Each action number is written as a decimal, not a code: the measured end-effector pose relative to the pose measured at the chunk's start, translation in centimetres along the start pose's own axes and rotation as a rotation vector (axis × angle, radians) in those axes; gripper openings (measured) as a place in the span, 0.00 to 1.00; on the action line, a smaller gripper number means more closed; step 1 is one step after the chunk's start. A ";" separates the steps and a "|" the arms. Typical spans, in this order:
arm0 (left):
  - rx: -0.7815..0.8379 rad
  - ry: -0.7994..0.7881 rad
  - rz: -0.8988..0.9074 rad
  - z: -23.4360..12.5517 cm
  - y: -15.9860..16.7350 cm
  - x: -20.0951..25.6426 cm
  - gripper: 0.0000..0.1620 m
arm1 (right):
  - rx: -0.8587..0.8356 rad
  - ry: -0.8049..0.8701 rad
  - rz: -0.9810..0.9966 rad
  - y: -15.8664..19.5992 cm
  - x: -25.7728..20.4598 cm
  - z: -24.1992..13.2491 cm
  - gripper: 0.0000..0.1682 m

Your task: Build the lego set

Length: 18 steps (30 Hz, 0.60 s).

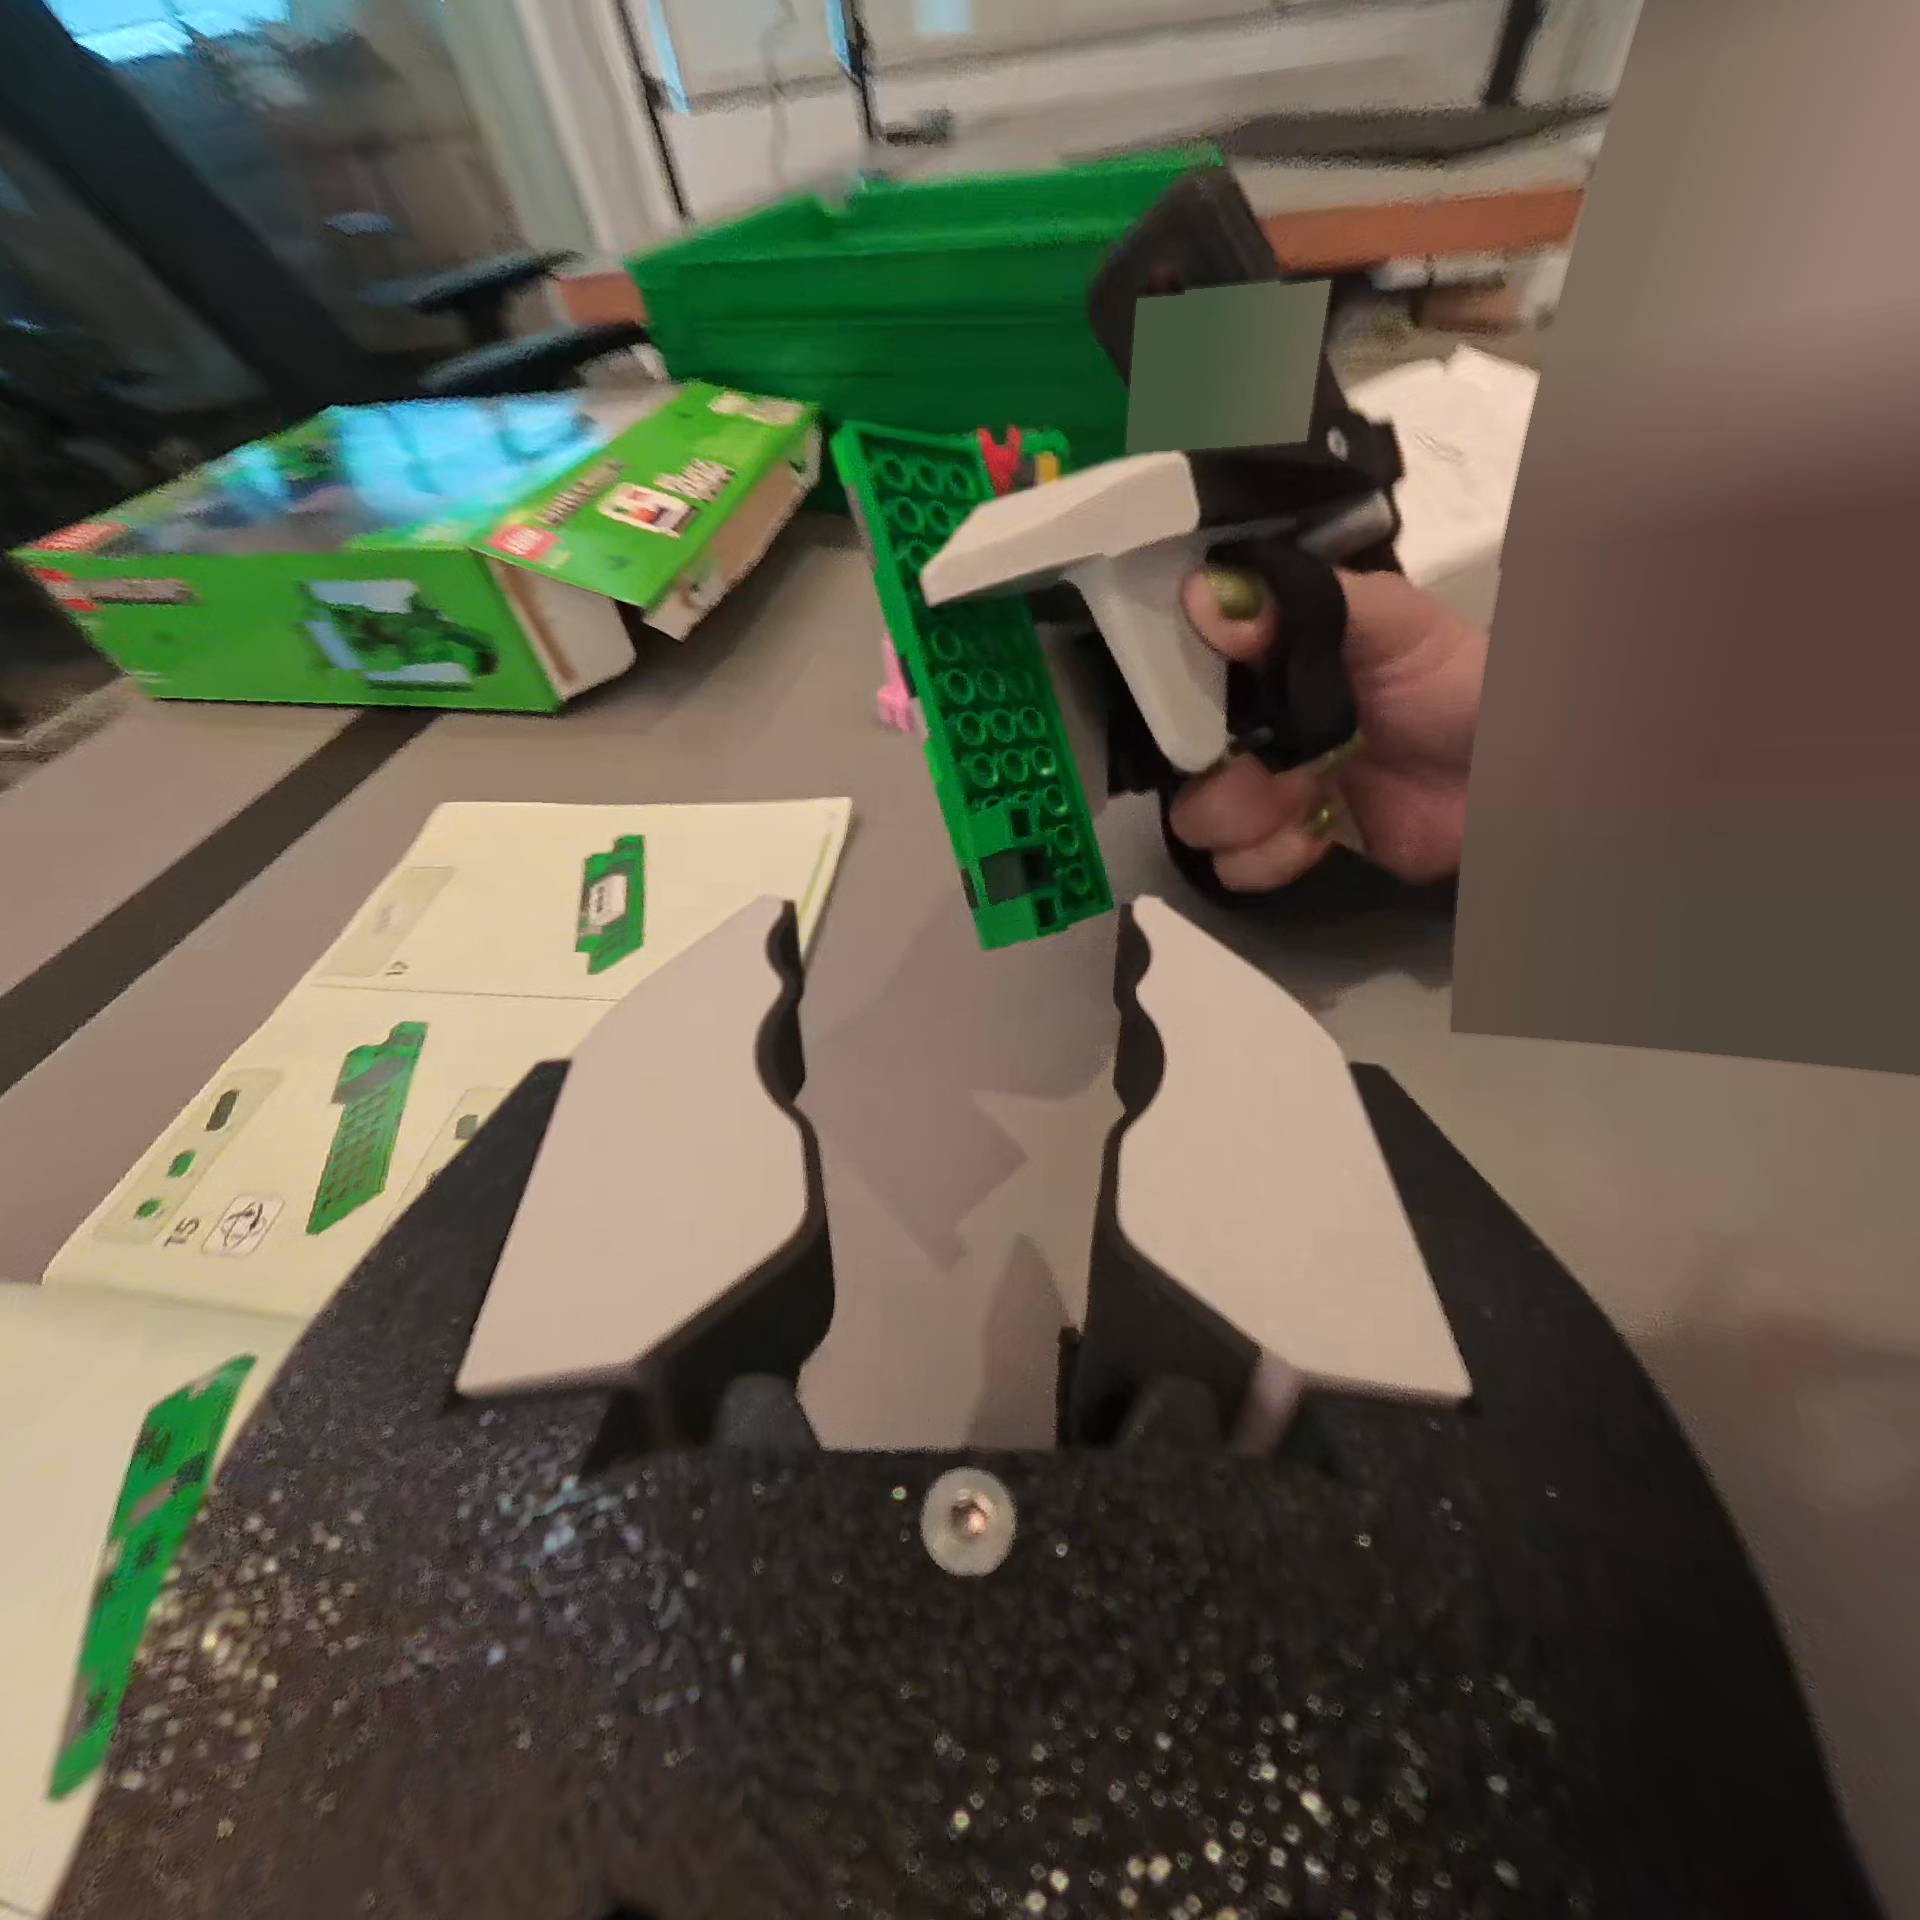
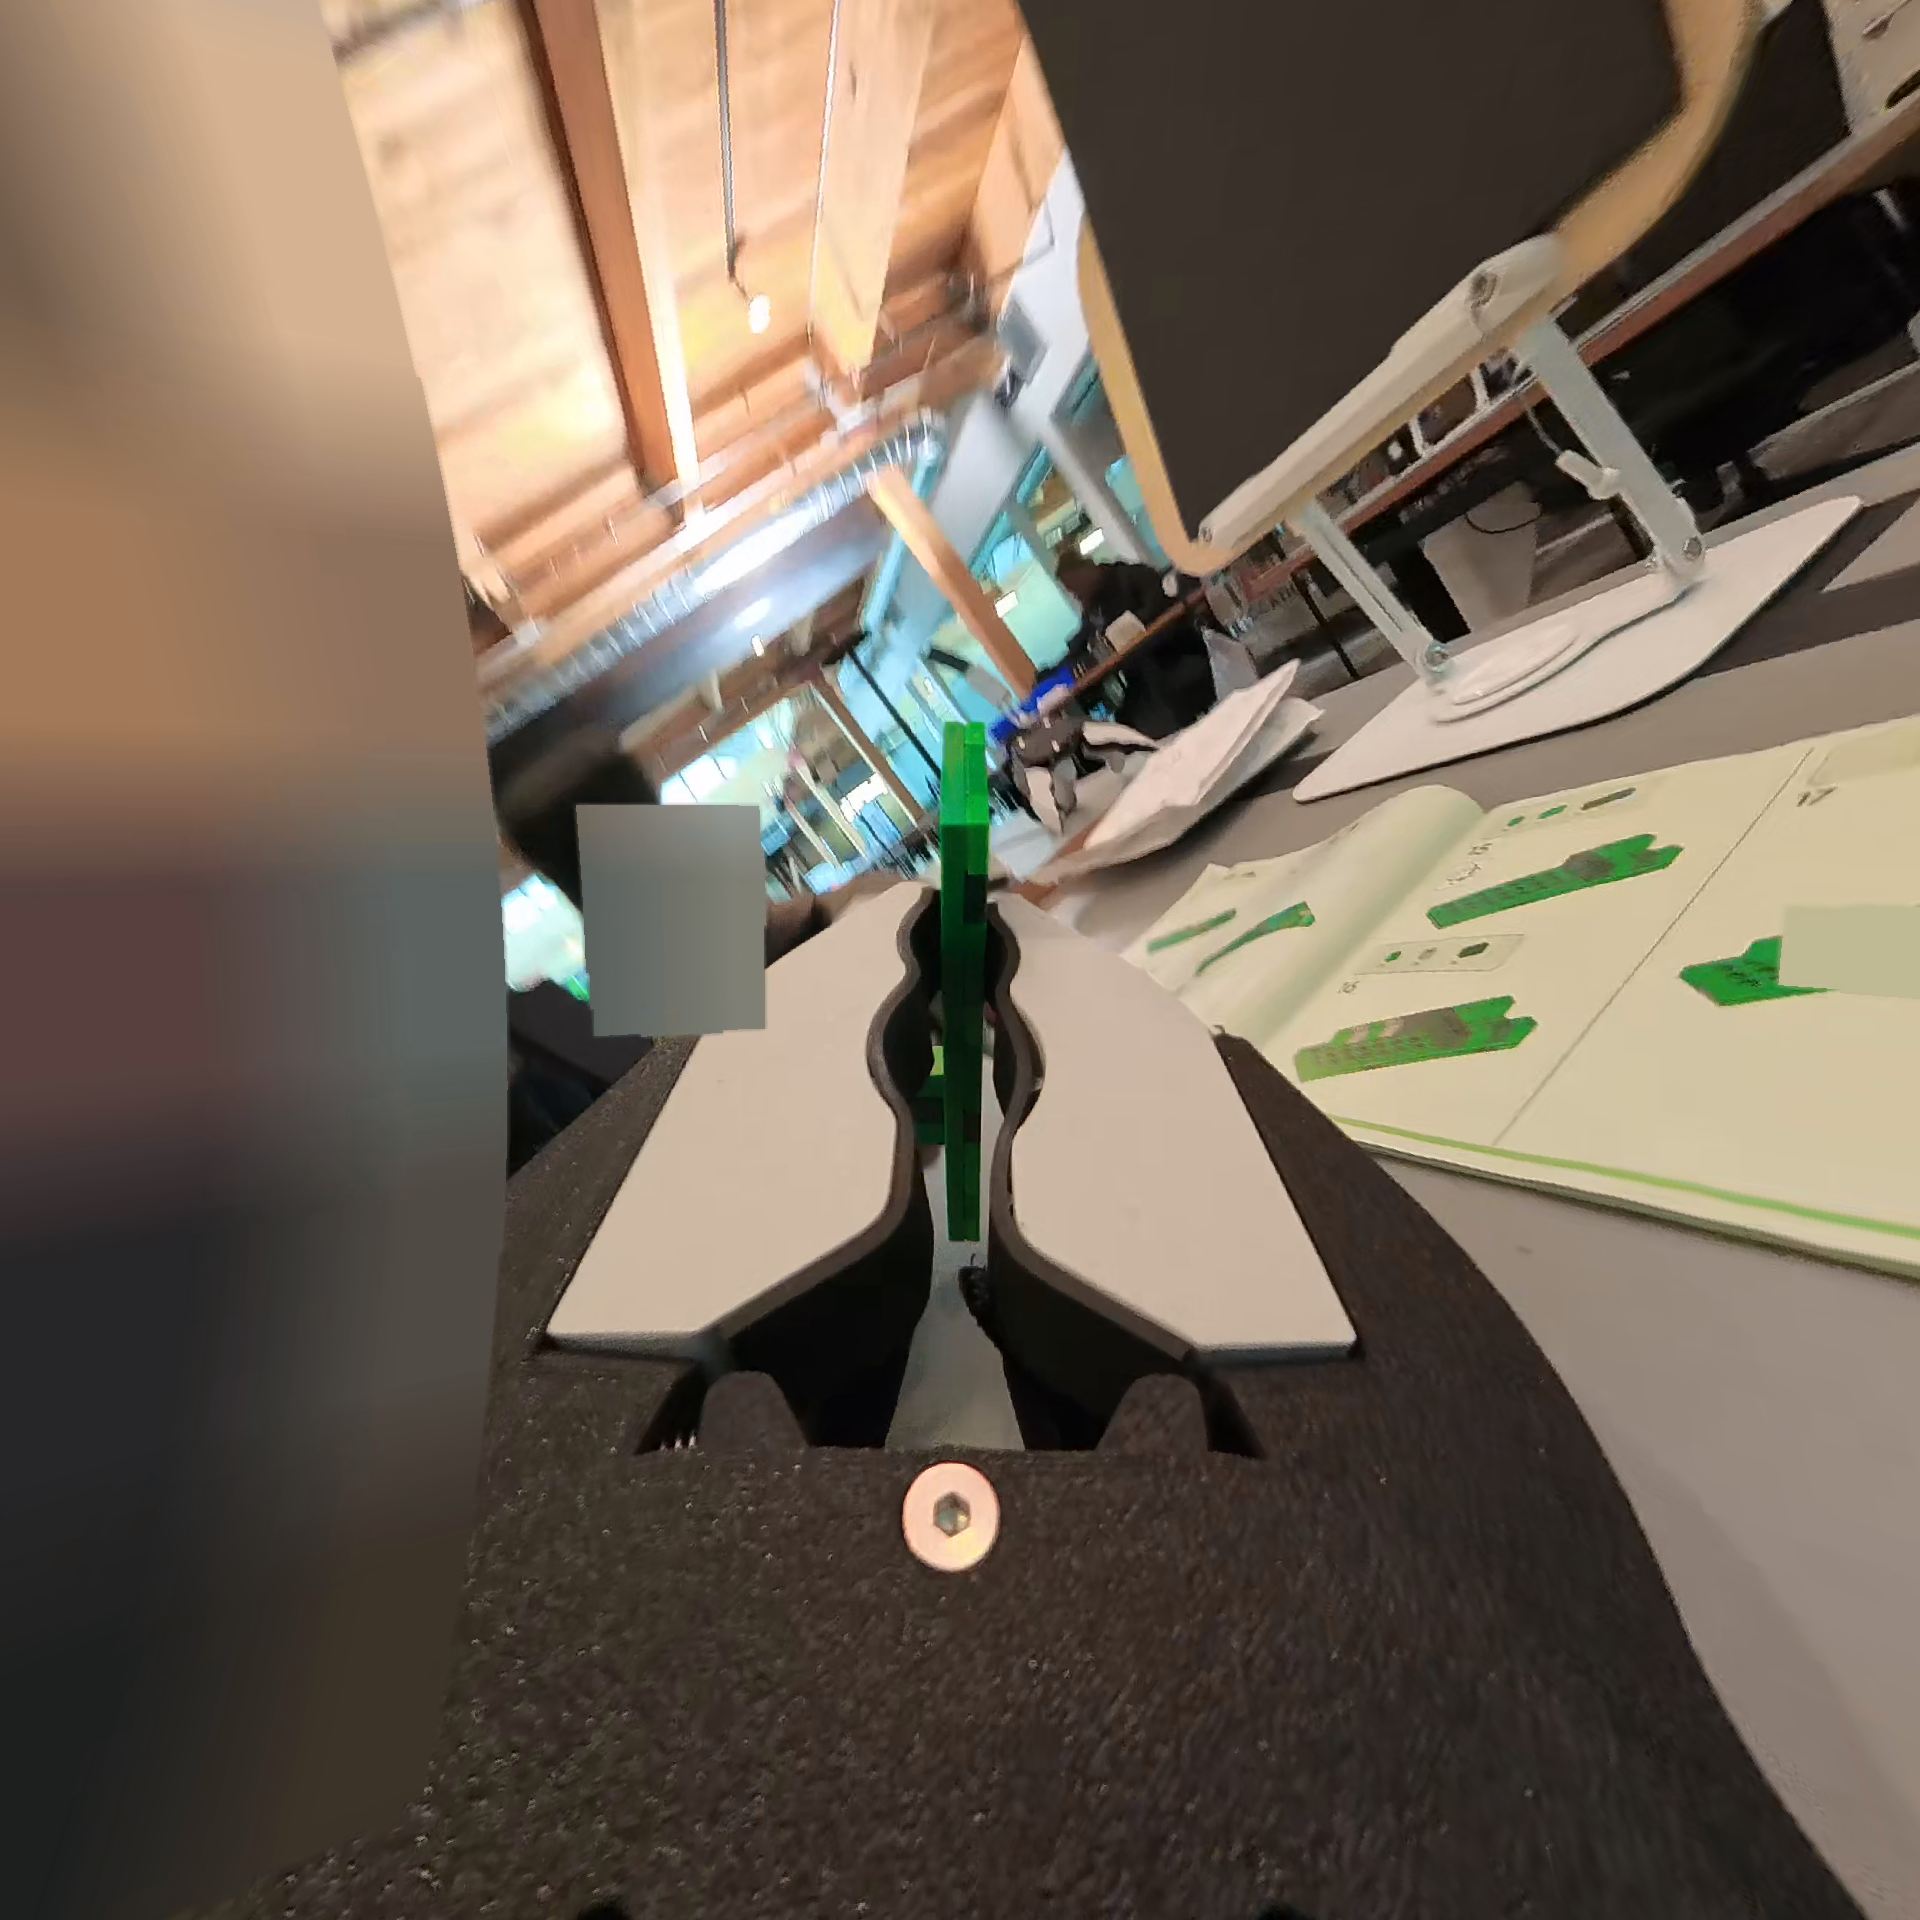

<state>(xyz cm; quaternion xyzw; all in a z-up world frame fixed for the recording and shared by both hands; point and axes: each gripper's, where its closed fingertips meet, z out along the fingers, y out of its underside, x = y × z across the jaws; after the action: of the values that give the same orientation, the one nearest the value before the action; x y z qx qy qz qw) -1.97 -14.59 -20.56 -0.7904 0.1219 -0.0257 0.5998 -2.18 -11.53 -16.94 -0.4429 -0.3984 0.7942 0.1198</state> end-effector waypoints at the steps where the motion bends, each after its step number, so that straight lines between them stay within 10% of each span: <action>1: 0.042 -0.040 -0.018 -0.2 -0.2 0.0 0.36 | 0.025 -0.005 0.023 -0.3 0.0 -0.1 0.04; 8: 0.054 -0.381 0.257 -0.2 -0.2 -0.4 0.39 | 0.205 0.041 0.175 -1.0 0.6 -0.1 0.04; 18: 0.050 -0.440 0.357 0.1 -0.2 -1.2 0.25 | 0.356 0.081 0.430 0.2 1.4 0.7 0.04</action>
<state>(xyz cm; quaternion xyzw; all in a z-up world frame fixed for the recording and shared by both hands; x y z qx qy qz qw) -3.07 -14.14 -20.27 -0.7279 0.1254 0.2498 0.6261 -3.51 -11.25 -17.79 -0.5206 -0.1446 0.8405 0.0403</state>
